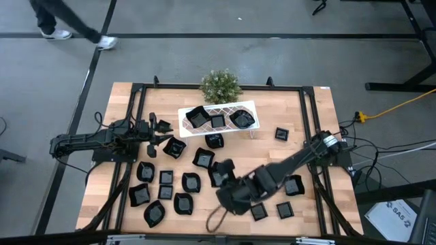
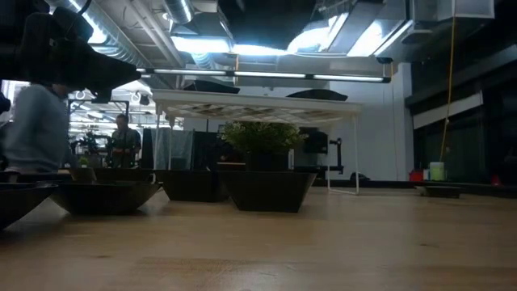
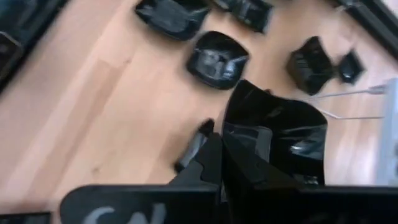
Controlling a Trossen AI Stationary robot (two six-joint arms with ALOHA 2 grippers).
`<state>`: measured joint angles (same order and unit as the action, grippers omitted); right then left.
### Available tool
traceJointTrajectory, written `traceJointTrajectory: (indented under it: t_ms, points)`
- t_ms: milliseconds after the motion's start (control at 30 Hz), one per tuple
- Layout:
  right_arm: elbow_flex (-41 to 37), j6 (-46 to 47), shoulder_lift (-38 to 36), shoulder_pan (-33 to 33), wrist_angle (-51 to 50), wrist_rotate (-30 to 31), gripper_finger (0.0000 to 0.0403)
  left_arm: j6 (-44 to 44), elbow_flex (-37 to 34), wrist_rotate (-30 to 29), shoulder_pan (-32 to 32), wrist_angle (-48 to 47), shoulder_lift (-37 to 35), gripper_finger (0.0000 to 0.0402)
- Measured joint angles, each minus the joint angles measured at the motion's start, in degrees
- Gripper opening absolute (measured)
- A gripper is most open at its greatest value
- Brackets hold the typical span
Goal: Pick & Place Mini shaped plates
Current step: Stack the distorted square plate on top of the distorted square plate on the shelf
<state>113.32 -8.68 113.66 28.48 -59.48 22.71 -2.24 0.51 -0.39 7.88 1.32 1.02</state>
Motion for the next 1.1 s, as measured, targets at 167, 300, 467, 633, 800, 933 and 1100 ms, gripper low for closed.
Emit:
traceJointTrajectory:
  t_ms: [167, 300, 467, 633, 800, 933, 1100]
  points:
    - [0.02, -5.17, -1.30, -3.96, 1.67, -0.73, 0.0004, 0.00, 0.00, 0.01, 0.00, -0.01, 0.00, 0.0100]
    - [0.02, -9.39, -1.48, -6.84, 1.94, -1.83, 0.0004, 0.00, 0.00, 0.01, -0.01, 0.13, 0.00, 0.0100]
    - [0.01, -14.41, -1.56, -10.17, 1.93, -1.90, 0.0004, 0.00, 0.00, -0.01, 0.00, 0.20, 0.00, 0.0100]
    - [1.11, -19.56, -1.97, -13.11, 2.41, -1.85, 0.0004, 0.00, 0.00, 0.01, -0.02, 0.18, 0.00, 0.0100]
    - [4.21, -22.58, -2.20, -16.59, 2.53, -1.87, 0.0004, 0.00, 0.00, 0.01, -0.02, 0.18, 0.00, 0.0100]
    - [6.73, -25.81, -2.20, -19.16, 2.65, -2.52, 0.0004, 0.00, 0.01, 0.01, -0.02, 0.18, 0.00, 0.0100]
    - [8.69, -29.16, -2.20, -22.59, 4.50, -7.23, 0.0004, 0.00, 0.02, 0.01, -0.02, 0.18, 0.00, 0.0100]
